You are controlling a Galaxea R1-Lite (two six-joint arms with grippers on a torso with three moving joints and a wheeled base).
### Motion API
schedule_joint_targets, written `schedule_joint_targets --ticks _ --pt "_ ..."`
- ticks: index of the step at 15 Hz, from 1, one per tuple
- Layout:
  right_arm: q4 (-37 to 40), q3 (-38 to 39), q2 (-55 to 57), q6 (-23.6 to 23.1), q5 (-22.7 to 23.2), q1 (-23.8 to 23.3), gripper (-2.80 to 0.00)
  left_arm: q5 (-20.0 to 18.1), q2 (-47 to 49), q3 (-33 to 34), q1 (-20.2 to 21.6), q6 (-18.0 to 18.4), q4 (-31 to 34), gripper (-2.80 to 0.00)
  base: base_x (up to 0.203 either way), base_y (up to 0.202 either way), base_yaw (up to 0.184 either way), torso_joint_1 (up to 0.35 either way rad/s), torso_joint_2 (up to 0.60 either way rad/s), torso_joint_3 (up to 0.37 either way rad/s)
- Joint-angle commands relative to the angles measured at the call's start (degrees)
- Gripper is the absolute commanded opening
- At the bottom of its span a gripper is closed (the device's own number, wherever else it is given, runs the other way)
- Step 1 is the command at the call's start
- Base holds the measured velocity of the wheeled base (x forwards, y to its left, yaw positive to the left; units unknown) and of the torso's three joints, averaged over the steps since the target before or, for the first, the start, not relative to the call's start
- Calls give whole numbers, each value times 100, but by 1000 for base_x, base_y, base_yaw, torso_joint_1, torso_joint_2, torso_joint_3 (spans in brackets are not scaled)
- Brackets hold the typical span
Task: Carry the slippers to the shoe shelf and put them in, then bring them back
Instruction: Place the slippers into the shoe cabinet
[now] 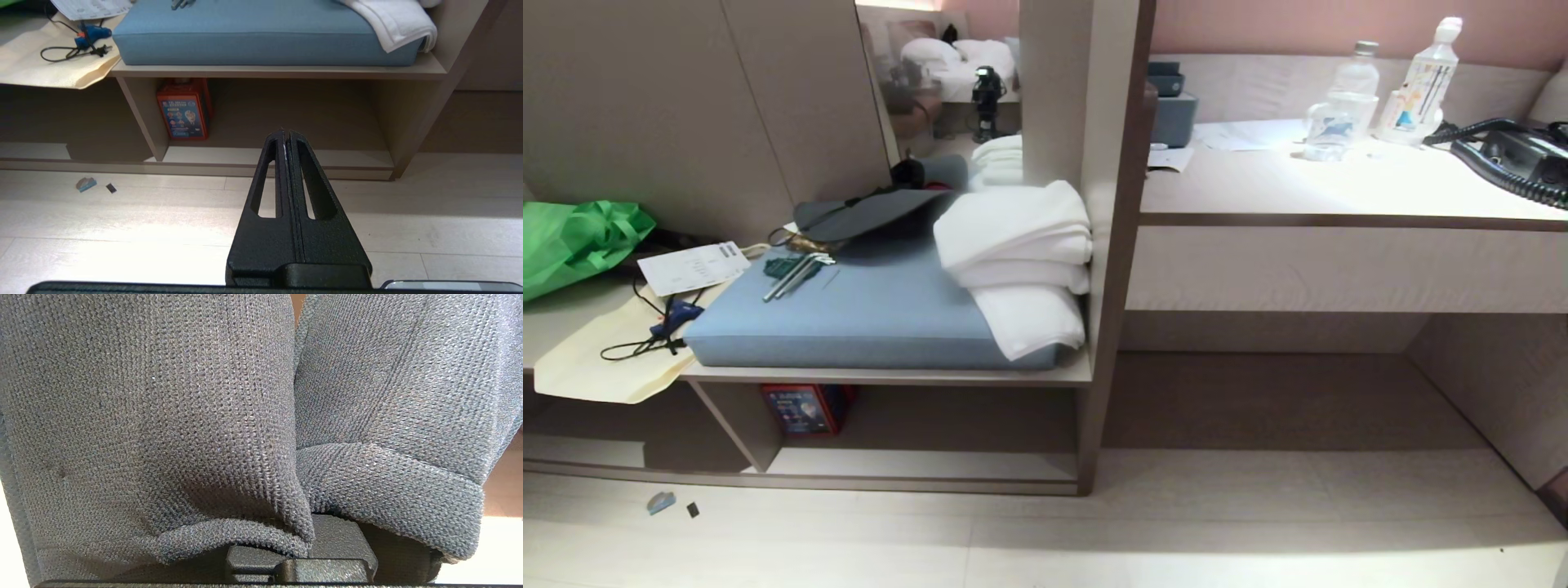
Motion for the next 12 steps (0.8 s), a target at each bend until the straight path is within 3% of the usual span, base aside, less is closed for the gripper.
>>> schedule_joint_targets --ticks 1,5,12 --pt "-1 0 -1 0 -2 1 -280 -1 4 0 0 -4 -2 -280 0 0 0 5 3 205" --pt "-1 0 -1 0 -2 1 -280 4 5 0 0 -4 6 -280 0 0 0 3 2 180" --pt "-1 0 -1 0 -2 1 -280 4 5 0 0 -4 -2 -280 0 0 0 2 2 21"
